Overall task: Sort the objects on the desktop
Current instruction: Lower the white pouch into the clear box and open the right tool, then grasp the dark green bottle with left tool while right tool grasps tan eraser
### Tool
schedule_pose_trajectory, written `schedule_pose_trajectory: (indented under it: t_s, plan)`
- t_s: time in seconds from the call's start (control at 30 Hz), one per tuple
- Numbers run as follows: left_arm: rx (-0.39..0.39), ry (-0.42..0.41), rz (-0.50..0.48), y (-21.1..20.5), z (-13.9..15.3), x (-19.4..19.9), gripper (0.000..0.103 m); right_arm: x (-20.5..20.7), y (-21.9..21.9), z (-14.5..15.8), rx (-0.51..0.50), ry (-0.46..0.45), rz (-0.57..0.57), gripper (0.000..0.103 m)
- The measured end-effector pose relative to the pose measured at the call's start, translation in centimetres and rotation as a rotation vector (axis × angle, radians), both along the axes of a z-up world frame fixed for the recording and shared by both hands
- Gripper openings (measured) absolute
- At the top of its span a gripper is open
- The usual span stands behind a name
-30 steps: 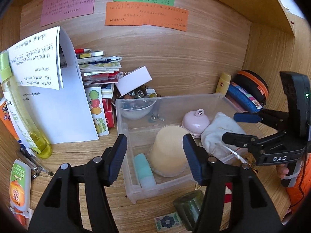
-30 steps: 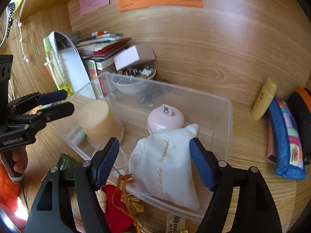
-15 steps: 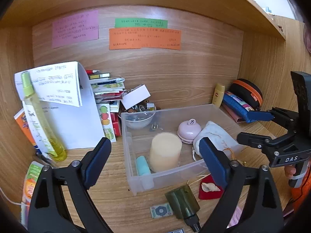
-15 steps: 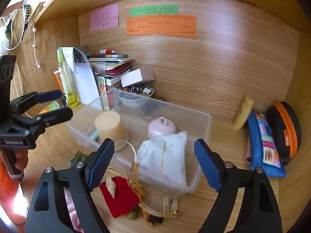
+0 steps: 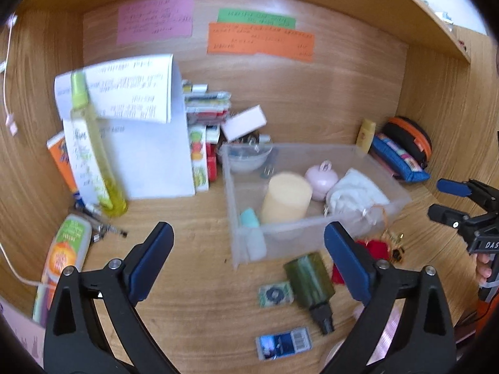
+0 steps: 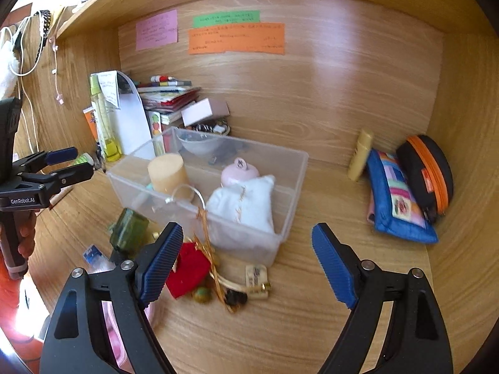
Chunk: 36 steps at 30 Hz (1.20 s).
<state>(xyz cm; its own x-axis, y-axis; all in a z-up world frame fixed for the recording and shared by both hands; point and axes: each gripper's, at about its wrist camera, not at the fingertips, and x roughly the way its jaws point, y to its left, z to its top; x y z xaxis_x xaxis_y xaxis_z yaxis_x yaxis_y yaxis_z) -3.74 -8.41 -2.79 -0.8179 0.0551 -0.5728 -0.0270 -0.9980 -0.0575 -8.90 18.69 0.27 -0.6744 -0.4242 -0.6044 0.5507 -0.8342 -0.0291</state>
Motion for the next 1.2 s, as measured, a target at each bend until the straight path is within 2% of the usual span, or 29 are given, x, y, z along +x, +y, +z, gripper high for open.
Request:
schedule_pose_trajectory:
  t_s: [0.2,0.4,0.67,0.83,0.9,0.97,1.07,1.2]
  plan:
    - [0.035,-0.098,-0.006,0.1,-2.7,0.0,0.098,0.1,1.2,-1.9,0.017,-0.05,-0.027,0.083]
    - [0.074,-0.173,-0.039,1.1,-4.5,-1.1,0.098,-0.1,2.1,-5.0,0.018,-0.137,-0.055,0.083]
    - [0.111,-0.239,-0.107,2.7,-5.6,-3.0,0.098,-1.2,2.4,-6.5,0.066,-0.156,-0.08,0.081]
    - [0.103,-0.262,-0.133,3.5,-6.0,-3.8,0.097,-2.5,2.9,-6.7,0.085,-0.178,-0.084,0.069]
    - [0.095,-0.266,-0.14,3.8,-6.2,-3.9,0.091,-2.8,2.8,-7.0,0.096,-0.195,-0.077,0.066]
    - [0.085,-0.282,-0.154,4.2,-6.4,-4.1,0.079,-3.1,2.5,-7.3,0.113,-0.208,-0.059,0.063]
    - [0.08,-0.289,-0.161,4.6,-6.7,-4.4,0.075,-3.4,1.8,-7.6,0.125,-0.215,-0.03,0.059]
    - [0.08,-0.298,-0.172,4.9,-7.0,-4.8,0.065,-4.2,0.8,-7.8,0.137,-0.231,0.0,0.048]
